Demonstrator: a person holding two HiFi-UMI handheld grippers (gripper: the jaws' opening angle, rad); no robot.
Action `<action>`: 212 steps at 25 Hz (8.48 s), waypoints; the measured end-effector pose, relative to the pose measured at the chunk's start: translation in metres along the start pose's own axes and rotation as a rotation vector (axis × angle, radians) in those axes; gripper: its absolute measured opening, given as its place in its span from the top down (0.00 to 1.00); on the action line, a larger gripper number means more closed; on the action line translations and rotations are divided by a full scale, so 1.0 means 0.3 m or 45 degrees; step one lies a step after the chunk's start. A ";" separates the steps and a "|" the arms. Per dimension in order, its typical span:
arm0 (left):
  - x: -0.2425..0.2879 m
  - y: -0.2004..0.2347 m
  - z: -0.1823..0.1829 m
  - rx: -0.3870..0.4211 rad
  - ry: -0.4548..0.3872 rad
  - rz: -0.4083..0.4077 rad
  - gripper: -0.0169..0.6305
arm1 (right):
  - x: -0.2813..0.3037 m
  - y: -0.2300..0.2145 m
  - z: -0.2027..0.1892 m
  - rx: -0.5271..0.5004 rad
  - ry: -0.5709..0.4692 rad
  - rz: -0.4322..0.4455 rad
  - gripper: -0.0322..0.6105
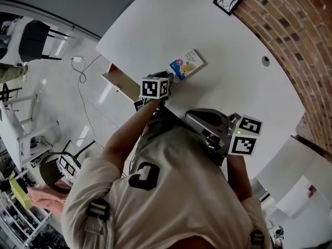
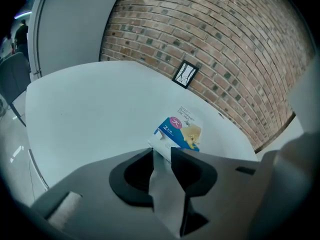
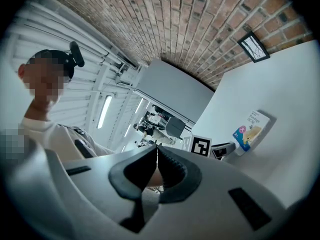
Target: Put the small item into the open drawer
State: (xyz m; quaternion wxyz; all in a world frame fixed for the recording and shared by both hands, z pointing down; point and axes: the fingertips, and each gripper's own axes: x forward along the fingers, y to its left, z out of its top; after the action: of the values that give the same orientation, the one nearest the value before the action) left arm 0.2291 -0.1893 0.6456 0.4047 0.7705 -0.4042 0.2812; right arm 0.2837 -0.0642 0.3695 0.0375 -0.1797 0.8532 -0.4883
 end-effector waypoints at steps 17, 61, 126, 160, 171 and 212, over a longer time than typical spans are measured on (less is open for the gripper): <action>-0.001 0.040 -0.008 -0.052 0.004 -0.038 0.95 | -0.026 0.035 -0.044 -0.016 -0.013 -0.001 0.94; -0.274 -0.040 -0.025 -0.403 -0.143 -0.247 0.97 | -0.060 0.146 -0.080 -0.151 -0.063 0.062 0.94; -0.799 0.417 -0.189 -0.447 -0.229 -0.573 0.97 | 0.606 0.489 -0.501 -0.182 -0.045 -0.216 0.94; -1.004 0.788 -0.255 -0.548 -0.329 -0.371 0.97 | 0.814 0.458 -0.476 -0.118 0.129 -0.078 0.94; -0.944 0.763 -0.134 -0.540 -0.322 -0.269 0.97 | 0.727 0.368 -0.314 -0.084 0.087 0.016 0.94; -0.748 1.124 -0.041 -0.186 0.116 -0.328 0.97 | 1.133 0.217 -0.219 -0.110 0.015 -0.244 0.94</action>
State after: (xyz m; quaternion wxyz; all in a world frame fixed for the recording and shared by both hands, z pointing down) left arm -0.1745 -0.2065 0.6150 0.5104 0.7709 -0.3028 0.2314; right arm -0.0666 -0.0971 0.3867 -0.0222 -0.2590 0.8526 -0.4534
